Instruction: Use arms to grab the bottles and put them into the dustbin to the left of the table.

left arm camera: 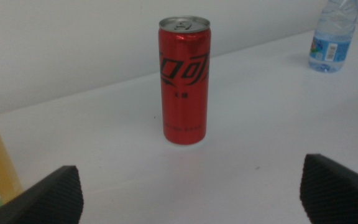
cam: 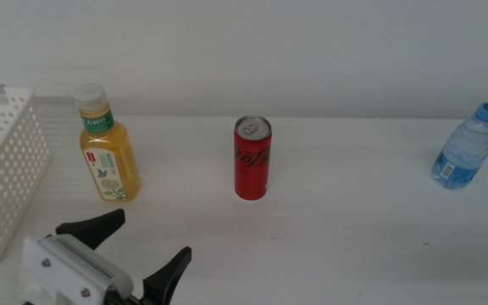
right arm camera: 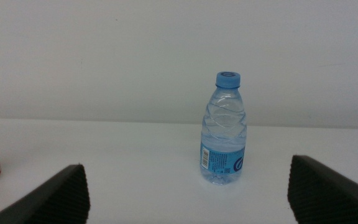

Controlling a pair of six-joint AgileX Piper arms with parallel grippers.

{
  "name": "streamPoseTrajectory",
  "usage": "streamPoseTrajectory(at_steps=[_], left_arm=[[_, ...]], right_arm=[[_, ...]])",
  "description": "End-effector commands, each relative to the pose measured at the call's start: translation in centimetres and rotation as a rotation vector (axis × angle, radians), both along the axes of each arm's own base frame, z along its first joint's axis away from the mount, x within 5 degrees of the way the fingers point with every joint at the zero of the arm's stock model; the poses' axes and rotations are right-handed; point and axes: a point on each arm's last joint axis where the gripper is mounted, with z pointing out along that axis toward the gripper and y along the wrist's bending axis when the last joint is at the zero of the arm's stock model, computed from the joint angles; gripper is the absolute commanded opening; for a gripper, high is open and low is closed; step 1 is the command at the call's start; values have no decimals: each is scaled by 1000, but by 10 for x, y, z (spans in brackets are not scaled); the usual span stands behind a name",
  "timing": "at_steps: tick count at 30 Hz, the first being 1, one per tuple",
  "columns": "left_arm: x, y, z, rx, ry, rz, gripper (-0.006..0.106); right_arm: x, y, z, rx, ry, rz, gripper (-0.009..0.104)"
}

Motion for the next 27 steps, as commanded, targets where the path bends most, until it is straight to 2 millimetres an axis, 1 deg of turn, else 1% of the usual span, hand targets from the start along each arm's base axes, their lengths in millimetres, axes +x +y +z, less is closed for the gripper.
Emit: streamPoseTrajectory(at_steps=[1, 3, 8, 21, 23, 25, 27], left_arm=[[-4, 2, -7, -11, -7, 4, 94], [-2, 1, -10, -16, -18, 4, 94], [0, -3, -24, -42, 91, 1, 94], [0, -2, -23, -67, 102, 10, 94], [5, -6, -21, -77, 88, 9, 94], [16, -13, -17, -61, 57, 3, 94], [27, -21, -16, -48, 74, 3, 94]], right_arm=[[-1, 0, -13, -11, 4, -6, 85], [-1, 0, -13, -11, 4, -6, 85], [-1, 0, -13, -11, 4, -6, 85], [-1, 0, -13, -11, 4, -6, 85], [-1, 0, -13, -11, 4, -6, 85], [-1, 0, -13, -11, 4, -6, 85], [-1, 0, -13, -11, 4, -6, 85]])
